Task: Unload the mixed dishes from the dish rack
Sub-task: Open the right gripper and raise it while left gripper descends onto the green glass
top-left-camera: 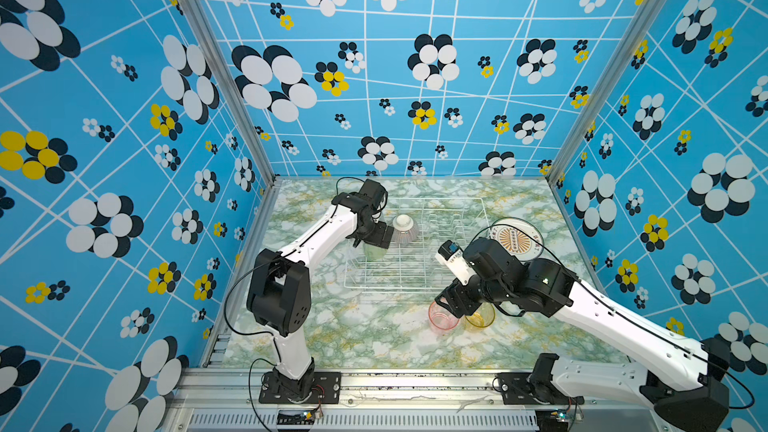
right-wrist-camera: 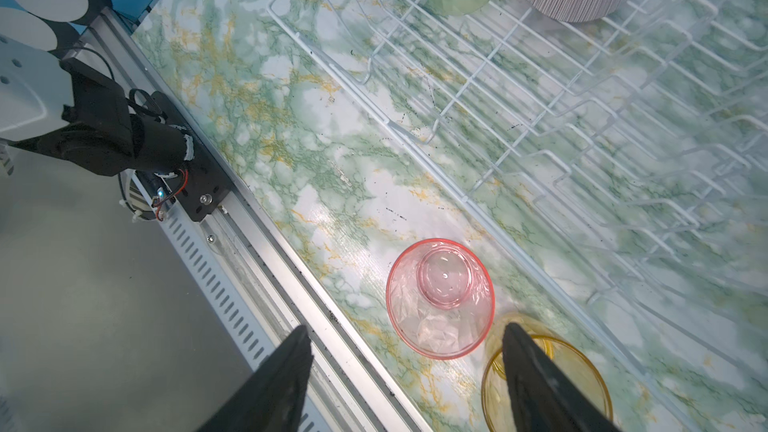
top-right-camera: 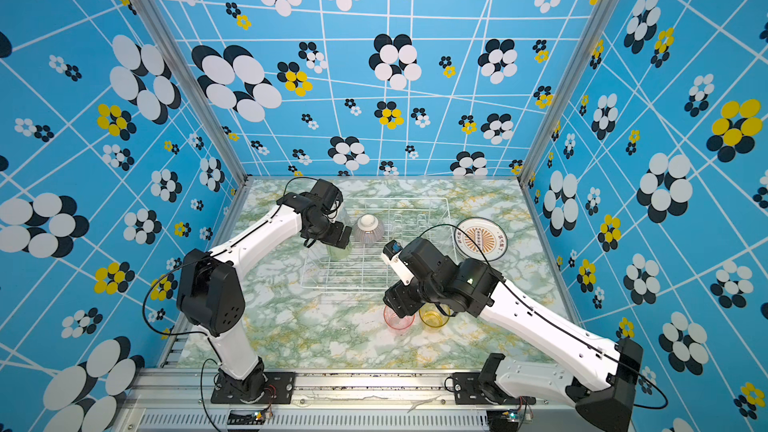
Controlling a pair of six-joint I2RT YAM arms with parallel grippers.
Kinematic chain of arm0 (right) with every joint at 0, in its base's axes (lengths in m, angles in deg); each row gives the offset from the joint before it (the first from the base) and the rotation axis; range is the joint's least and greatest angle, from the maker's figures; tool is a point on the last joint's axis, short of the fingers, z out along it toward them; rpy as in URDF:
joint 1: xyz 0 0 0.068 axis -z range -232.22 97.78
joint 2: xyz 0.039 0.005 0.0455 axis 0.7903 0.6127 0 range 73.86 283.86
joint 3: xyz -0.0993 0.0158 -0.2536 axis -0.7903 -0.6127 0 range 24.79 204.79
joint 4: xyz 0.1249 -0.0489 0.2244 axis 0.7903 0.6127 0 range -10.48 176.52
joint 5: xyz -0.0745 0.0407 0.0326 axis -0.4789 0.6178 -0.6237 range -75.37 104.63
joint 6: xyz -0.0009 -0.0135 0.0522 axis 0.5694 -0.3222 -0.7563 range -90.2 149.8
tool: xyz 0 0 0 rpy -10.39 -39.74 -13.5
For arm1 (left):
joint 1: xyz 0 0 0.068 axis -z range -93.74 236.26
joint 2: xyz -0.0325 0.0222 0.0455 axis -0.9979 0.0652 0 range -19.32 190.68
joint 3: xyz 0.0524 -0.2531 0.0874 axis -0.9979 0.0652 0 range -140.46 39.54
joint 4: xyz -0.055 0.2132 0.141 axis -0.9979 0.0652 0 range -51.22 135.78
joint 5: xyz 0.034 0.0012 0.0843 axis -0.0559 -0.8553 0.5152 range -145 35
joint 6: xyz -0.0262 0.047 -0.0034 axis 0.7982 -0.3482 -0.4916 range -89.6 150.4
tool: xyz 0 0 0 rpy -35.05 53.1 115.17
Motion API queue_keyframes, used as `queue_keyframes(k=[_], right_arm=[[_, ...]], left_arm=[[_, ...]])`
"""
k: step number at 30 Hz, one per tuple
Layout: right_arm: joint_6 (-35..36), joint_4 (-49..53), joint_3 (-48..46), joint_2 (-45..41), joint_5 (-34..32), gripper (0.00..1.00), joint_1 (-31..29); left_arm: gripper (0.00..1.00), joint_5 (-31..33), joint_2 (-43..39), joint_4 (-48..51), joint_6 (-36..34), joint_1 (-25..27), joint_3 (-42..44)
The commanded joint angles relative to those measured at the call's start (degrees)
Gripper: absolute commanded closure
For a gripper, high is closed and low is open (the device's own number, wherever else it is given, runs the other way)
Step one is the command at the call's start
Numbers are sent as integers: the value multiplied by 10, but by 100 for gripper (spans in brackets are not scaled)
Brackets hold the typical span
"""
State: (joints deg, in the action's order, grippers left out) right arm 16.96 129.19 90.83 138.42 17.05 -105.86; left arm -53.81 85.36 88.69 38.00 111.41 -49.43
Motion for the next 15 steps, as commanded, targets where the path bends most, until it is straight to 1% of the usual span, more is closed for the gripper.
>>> queue_keyframes(k=[1,6,15], right_arm=[[1,-14,-13,-13,-14,24,9],[7,-23,-23,-13,-5,24,22],[15,-42,-36,-3,14,24,45]], left_arm=[[0,12,25,31,-9,-6,-31],[2,9,66,37,-12,-9,-54],[9,8,105,49,-14,-12,-79]])
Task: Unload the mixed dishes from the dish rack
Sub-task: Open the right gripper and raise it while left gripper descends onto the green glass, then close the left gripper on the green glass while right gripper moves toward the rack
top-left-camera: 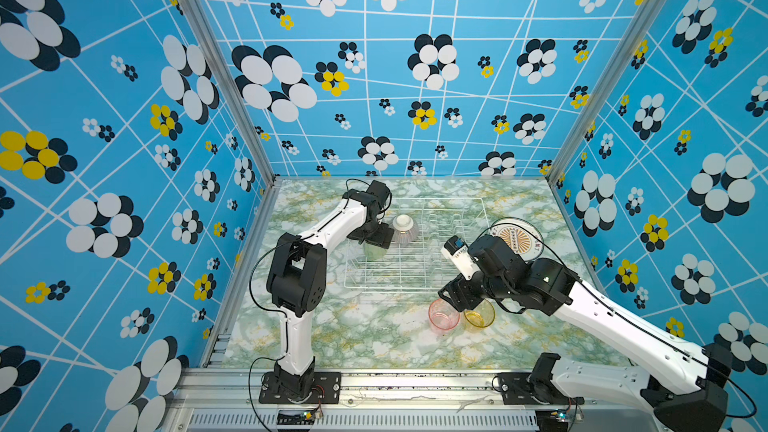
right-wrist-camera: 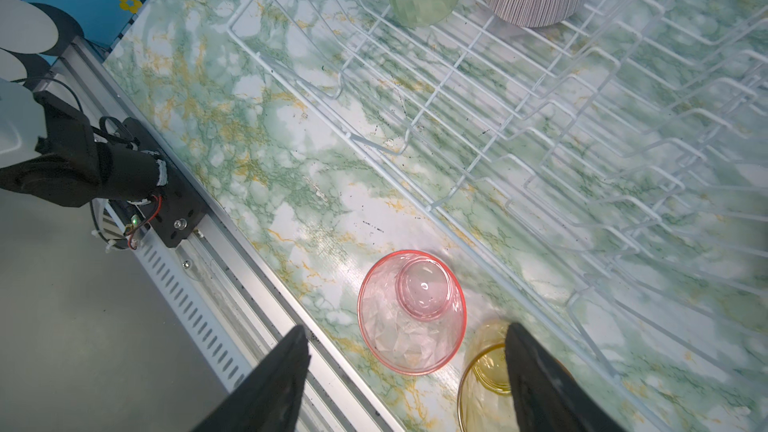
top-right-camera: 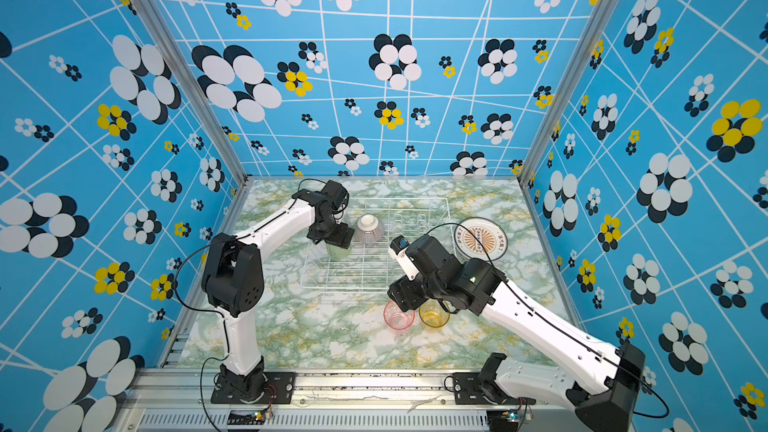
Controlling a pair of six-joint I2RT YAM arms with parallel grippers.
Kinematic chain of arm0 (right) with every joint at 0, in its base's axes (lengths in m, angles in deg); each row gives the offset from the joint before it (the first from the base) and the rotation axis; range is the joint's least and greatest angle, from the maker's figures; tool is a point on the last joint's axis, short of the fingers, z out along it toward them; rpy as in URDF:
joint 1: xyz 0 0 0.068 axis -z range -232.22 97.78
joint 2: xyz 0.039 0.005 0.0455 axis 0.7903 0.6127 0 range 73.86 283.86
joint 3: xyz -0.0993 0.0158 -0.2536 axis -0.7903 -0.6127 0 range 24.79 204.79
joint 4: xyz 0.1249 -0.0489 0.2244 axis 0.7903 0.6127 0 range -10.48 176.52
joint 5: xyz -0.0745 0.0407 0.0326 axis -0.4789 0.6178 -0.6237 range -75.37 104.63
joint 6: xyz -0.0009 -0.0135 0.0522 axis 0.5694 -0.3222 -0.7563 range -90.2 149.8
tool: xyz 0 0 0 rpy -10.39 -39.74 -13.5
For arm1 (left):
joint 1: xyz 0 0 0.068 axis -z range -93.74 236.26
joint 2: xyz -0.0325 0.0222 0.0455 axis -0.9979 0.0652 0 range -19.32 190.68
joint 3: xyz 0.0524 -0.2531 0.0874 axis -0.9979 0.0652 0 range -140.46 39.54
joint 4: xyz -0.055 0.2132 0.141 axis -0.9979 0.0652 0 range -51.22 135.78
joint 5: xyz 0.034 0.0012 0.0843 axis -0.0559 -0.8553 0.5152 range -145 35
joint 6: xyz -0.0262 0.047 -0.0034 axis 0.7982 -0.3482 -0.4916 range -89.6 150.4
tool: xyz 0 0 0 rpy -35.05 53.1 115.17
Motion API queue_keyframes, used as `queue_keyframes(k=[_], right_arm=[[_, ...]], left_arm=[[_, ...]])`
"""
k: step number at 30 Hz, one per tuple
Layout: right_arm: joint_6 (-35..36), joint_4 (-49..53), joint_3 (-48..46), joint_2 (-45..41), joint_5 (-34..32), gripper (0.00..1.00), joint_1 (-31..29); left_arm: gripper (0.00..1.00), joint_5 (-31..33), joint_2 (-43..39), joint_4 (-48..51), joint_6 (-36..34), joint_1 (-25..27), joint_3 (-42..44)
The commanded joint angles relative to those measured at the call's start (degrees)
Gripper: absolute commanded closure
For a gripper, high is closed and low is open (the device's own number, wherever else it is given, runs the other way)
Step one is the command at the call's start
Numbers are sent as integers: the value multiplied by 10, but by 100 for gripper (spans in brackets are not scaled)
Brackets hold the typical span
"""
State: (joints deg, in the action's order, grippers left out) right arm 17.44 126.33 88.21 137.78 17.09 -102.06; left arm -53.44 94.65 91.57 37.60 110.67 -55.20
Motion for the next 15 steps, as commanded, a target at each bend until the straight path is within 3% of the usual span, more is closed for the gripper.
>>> queue_keyframes(k=[1,8,15], right_arm=[[11,-14,-11,4,15,24,9],[10,-26,-21,9,25,24,20],[0,-54,-39,11,37,24,34]], left_arm=[[10,4,14,20,-10,-6,-22],[22,-8,19,21,-16,-6,-22],[28,-29,12,25,-20,-9,-18]])
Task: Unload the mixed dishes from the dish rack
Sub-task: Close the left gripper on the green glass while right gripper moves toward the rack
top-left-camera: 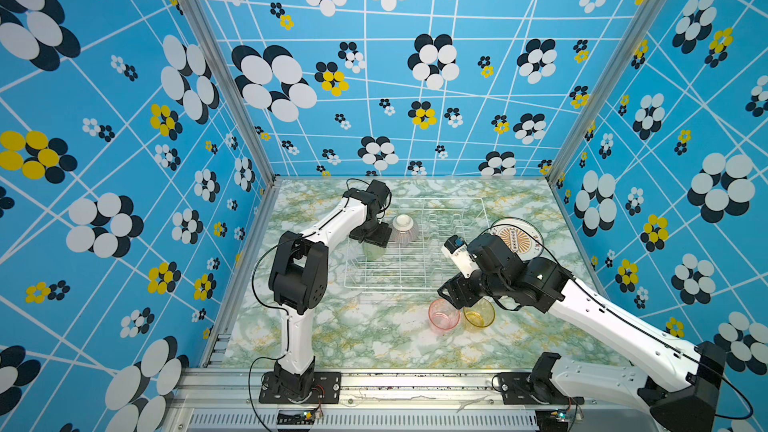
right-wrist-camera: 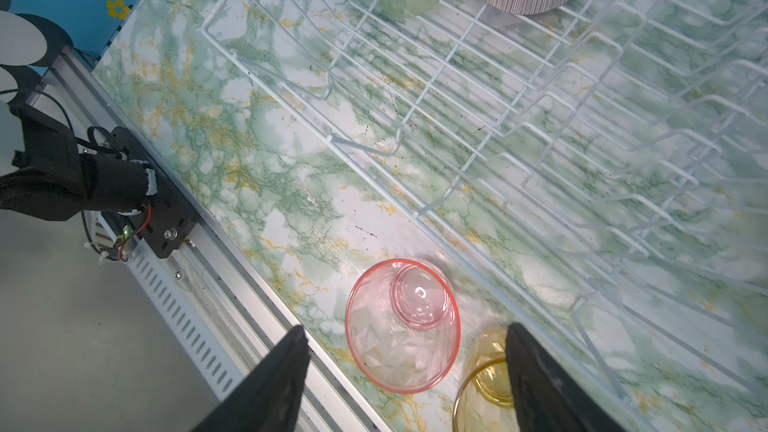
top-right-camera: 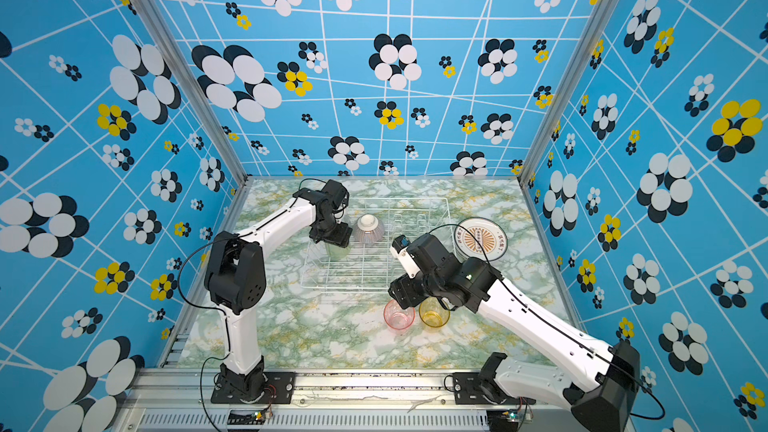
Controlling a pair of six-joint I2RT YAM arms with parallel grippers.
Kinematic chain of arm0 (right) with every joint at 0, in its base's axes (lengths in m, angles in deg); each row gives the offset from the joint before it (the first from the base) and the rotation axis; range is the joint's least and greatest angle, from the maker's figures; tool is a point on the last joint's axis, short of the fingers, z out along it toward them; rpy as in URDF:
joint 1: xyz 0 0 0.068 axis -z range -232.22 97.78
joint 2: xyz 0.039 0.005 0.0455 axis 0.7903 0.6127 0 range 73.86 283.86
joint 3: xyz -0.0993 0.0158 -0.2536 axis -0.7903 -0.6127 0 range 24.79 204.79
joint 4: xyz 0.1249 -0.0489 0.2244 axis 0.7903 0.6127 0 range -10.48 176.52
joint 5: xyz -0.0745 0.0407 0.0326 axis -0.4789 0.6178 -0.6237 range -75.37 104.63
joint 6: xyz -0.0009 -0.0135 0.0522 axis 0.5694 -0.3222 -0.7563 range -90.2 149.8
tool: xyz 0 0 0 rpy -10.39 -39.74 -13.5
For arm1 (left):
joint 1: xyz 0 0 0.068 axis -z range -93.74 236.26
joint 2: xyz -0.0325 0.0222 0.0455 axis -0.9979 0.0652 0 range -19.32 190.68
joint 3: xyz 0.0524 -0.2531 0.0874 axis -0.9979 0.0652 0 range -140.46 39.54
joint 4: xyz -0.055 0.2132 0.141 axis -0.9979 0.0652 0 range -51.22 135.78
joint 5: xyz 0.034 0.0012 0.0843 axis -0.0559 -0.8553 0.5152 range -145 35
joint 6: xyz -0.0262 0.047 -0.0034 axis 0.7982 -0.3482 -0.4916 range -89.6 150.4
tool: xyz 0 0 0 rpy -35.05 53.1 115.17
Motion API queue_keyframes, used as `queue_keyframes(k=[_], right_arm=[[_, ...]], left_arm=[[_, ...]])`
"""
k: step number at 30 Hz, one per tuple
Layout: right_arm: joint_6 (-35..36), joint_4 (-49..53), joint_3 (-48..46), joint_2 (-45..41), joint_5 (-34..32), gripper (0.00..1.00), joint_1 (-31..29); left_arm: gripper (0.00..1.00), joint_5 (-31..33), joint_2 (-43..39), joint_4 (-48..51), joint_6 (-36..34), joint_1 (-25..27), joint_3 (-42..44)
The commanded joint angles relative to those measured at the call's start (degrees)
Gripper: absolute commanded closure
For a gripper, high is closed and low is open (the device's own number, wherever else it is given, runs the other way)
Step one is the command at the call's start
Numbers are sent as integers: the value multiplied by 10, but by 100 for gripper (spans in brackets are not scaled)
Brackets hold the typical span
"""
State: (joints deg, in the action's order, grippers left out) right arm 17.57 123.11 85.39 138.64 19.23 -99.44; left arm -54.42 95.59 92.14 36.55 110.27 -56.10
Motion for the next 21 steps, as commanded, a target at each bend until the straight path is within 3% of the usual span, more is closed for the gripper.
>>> queue_keyframes(k=[1,10,21], right_arm=[[-5,-31,-14,1,23,24,12],[-60,-177,-60,-17,158,24,80],[-174,-405,-136,7,326,30,147]], left_arm=[[28,-26,-1,18,-10,-5,-7],[29,-116,-75,-13,-11,-20,42],[30,-287,-164,-75,2,-36,99]])
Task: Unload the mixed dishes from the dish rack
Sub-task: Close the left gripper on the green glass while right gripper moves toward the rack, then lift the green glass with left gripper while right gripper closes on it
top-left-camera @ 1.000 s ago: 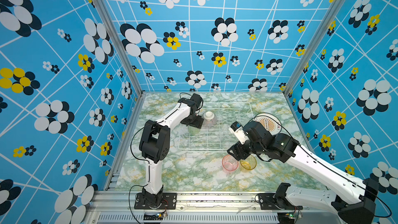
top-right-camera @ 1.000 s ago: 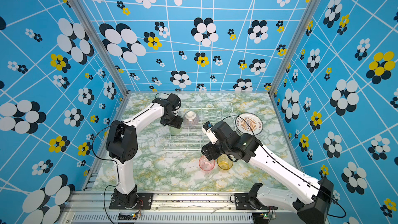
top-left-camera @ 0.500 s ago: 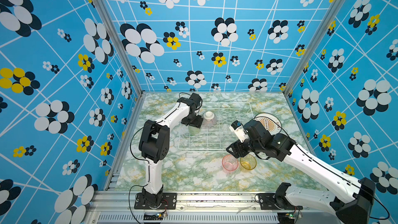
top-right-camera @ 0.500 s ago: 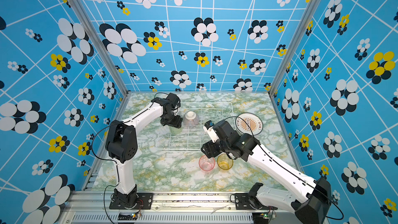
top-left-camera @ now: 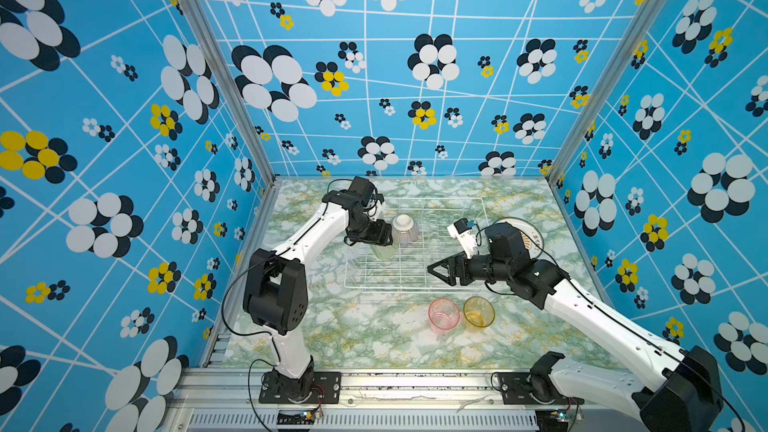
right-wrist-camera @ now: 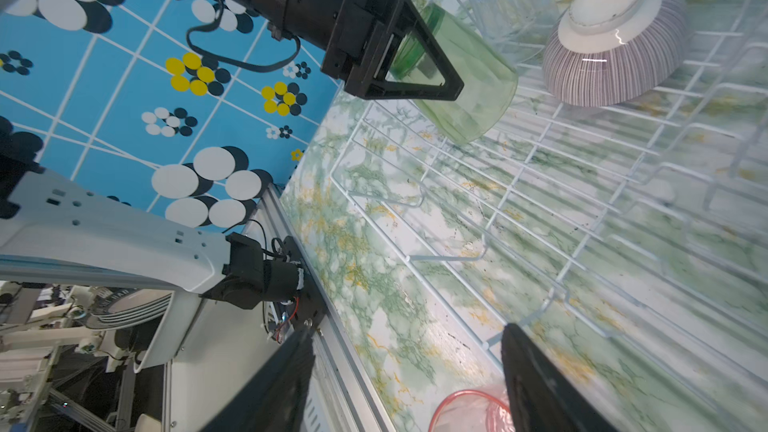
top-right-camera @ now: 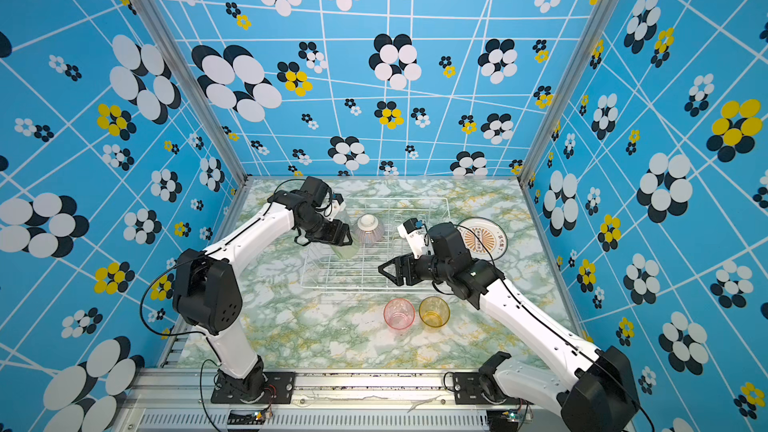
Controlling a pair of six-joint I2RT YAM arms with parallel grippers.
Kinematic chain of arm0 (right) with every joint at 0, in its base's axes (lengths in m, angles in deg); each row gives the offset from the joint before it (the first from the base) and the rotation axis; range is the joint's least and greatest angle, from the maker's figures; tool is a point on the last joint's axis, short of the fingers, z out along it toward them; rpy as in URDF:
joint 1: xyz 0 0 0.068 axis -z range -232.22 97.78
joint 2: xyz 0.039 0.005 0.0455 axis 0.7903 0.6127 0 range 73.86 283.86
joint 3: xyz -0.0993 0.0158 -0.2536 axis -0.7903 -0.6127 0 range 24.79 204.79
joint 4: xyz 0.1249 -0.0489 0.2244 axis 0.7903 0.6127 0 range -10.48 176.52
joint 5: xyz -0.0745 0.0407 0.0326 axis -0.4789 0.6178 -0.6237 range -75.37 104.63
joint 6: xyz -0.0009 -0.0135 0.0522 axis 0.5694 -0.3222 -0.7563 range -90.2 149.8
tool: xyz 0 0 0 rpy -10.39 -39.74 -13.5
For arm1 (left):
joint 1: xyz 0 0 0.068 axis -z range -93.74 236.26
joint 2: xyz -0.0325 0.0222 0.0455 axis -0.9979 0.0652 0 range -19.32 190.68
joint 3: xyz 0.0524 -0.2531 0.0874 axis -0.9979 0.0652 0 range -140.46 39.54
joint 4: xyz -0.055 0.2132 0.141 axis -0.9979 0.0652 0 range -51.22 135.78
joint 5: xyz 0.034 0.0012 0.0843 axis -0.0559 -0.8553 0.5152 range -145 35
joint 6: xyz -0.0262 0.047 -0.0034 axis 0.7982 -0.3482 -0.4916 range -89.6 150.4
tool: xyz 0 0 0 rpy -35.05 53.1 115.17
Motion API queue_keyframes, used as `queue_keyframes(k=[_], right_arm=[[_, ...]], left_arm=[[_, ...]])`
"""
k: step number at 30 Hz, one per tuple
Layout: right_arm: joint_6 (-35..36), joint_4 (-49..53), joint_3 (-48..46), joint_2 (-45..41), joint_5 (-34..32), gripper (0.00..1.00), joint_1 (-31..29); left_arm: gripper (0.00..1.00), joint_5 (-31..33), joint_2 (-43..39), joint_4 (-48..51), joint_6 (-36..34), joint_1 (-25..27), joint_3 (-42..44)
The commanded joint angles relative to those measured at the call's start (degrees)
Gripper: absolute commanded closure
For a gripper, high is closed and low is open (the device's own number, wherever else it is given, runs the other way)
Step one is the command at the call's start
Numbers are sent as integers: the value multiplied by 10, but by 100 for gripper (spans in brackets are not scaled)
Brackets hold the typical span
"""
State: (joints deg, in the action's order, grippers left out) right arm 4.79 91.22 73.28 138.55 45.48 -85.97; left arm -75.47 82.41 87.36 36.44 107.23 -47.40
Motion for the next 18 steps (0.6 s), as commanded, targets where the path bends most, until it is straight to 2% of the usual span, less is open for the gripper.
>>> queue_keyframes(k=[1,7,18], right_arm=[[-57,-106,-23,11,75,33,18],[-122,-223,-61,30,122,46,44],[-161,-331,-74,30,150,50,49]], left_arm=[[30,-97,-42,-35,5,-5,17],[30,-224,-96,-98,29,-9,52],[30,-388,-153,-250,111,-9,126]])
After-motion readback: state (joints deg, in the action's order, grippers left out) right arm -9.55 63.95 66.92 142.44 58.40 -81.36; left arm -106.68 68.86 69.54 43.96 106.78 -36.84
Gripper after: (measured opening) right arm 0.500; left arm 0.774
